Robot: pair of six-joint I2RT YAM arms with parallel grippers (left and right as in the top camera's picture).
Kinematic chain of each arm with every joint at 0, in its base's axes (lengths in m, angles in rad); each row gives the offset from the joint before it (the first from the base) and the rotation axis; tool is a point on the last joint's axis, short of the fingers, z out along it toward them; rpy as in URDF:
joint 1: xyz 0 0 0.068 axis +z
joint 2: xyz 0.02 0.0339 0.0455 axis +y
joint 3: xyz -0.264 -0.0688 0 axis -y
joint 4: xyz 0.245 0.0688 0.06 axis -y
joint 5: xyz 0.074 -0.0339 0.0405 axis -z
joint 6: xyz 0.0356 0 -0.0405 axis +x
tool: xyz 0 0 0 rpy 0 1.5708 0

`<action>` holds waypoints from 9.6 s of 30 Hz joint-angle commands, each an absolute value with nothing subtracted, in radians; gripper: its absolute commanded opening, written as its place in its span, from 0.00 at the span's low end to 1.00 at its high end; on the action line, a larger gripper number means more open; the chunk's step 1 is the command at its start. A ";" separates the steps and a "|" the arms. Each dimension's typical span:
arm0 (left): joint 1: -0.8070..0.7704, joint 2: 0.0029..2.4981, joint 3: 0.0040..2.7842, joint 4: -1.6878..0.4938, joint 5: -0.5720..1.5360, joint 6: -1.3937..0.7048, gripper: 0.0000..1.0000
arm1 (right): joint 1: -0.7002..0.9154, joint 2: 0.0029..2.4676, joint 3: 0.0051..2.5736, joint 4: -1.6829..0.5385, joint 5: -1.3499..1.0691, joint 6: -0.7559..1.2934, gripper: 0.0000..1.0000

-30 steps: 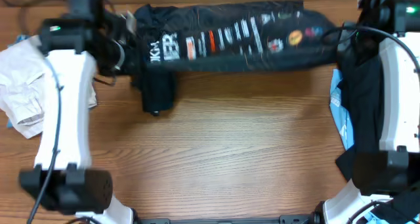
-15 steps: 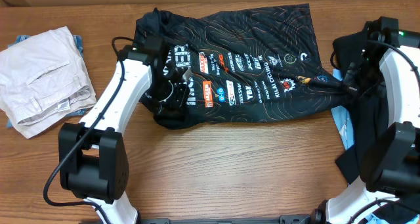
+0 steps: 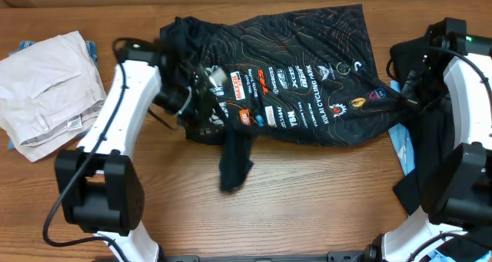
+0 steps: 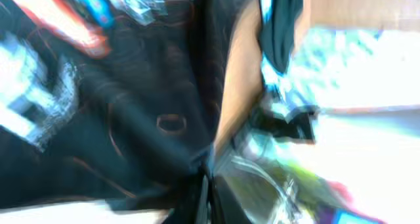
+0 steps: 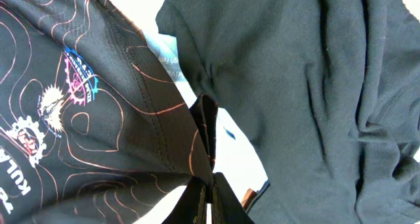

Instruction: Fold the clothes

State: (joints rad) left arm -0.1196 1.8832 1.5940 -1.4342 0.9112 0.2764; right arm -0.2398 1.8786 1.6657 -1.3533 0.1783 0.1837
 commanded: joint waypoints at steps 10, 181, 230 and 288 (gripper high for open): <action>-0.199 1.886 1.567 -1.212 0.643 0.044 0.67 | -0.237 1.863 1.666 -1.351 0.156 0.194 0.04; 0.226 1.031 1.016 -1.385 0.228 -0.318 0.04 | -0.273 1.465 1.194 -1.353 -0.054 0.215 0.04; 0.163 1.531 0.999 -0.443 0.285 -0.317 0.04 | -0.196 1.678 1.194 -0.766 -0.099 0.202 0.04; 0.117 1.634 0.987 -0.556 0.211 -0.292 0.63 | -0.196 1.713 1.073 -0.784 -0.103 0.202 0.55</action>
